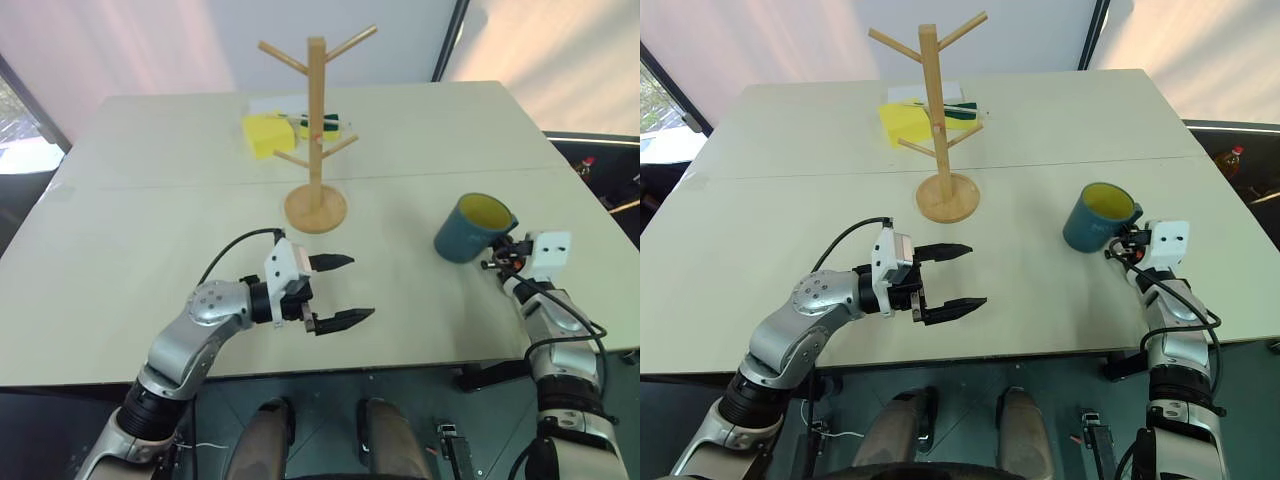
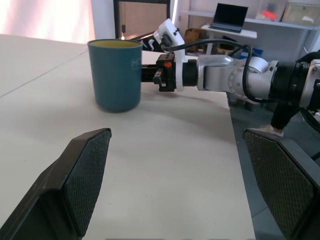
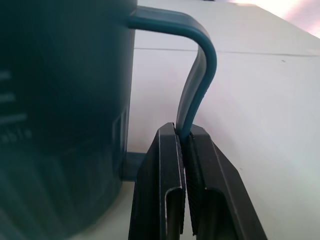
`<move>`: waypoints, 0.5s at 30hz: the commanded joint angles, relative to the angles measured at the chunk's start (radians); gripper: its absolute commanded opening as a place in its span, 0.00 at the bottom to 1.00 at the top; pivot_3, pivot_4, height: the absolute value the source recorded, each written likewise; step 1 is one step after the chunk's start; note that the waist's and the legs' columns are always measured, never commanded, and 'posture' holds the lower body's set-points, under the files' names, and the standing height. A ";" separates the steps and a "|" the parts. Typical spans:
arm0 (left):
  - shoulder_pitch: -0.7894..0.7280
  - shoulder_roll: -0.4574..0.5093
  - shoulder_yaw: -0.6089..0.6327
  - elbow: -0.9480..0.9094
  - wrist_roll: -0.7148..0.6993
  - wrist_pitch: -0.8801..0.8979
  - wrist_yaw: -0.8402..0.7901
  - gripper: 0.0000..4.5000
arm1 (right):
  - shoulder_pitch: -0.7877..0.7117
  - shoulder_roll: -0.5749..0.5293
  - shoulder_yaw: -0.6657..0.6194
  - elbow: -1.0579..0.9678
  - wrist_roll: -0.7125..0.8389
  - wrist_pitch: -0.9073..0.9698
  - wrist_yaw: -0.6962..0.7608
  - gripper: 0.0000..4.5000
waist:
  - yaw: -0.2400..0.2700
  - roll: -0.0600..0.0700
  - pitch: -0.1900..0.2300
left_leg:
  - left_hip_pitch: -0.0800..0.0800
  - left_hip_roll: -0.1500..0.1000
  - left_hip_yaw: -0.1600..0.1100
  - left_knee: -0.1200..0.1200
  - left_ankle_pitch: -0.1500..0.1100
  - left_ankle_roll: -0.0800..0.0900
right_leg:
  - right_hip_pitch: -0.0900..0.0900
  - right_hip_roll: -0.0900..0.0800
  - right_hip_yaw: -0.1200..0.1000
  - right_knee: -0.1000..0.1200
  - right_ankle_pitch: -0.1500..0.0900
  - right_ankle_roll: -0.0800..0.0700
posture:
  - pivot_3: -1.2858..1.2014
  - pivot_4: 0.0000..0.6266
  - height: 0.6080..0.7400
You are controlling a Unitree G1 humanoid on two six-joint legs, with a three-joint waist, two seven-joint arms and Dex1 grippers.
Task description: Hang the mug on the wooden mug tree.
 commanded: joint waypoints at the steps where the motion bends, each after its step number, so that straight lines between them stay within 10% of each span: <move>1: 0.013 0.023 0.071 0.006 0.016 -0.047 0.019 1.00 | 0.026 -0.061 0.093 -0.250 -0.059 0.009 0.062 0.02 | -0.003 0.001 0.001 | 0.000 0.000 0.000 0.000 0.000 0.000 | 0.000 0.000 0.000 0.000 0.000 0.000 | 0.52 0.24 1.00; 15: 0.011 0.150 0.362 0.226 0.037 -0.239 0.029 1.00 | -0.387 -0.129 0.547 -0.752 -0.373 0.530 0.132 0.02 | 0.024 0.000 0.001 | -0.015 -0.001 -0.001 0.000 0.000 0.000 | -0.015 -0.002 -0.001 -0.001 0.002 -0.003 | 0.52 0.24 1.00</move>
